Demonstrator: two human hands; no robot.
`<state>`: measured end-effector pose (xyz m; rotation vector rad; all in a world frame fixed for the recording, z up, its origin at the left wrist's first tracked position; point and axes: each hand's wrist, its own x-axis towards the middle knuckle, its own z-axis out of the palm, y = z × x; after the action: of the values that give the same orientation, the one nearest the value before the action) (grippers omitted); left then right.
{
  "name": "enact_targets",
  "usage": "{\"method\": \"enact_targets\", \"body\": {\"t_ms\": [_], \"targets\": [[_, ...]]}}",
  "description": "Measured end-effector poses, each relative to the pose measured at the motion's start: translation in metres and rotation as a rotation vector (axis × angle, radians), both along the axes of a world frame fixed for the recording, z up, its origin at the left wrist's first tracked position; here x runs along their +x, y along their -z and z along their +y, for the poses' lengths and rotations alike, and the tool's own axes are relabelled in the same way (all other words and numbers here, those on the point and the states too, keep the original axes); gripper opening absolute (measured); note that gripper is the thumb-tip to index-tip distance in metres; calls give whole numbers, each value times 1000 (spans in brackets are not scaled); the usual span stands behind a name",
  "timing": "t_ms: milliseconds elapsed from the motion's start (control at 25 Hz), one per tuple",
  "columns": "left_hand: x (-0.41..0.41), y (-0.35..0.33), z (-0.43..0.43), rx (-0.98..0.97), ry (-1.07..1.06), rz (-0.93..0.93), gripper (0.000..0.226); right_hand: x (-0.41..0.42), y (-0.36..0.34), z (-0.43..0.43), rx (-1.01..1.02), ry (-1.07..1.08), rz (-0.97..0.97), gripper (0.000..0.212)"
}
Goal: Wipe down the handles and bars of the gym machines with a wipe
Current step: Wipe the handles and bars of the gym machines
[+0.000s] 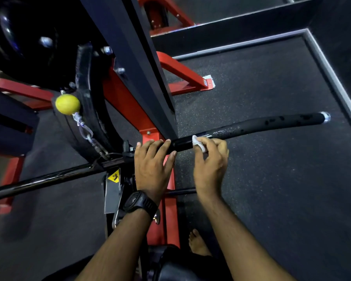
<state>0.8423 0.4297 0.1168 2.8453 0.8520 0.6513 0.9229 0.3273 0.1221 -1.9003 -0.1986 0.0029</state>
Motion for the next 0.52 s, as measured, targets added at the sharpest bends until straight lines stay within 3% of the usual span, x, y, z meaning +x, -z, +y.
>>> {"method": "enact_targets", "body": {"t_ms": [200,320,440,520], "targets": [[2,1,-1,-12,-1,-23,38,23,0,-15,-326,-338,-467,29],[5,2,-2,-7,-6,-21,37,61,-2,-22,-378,-205,-392,34],[8,4,-6,8,-10,-5,39,47,-3,-12,-538,-579,-613,32],[10,5,-8,29,2,14,39,61,-3,-18,-589,-605,-547,28]]}}
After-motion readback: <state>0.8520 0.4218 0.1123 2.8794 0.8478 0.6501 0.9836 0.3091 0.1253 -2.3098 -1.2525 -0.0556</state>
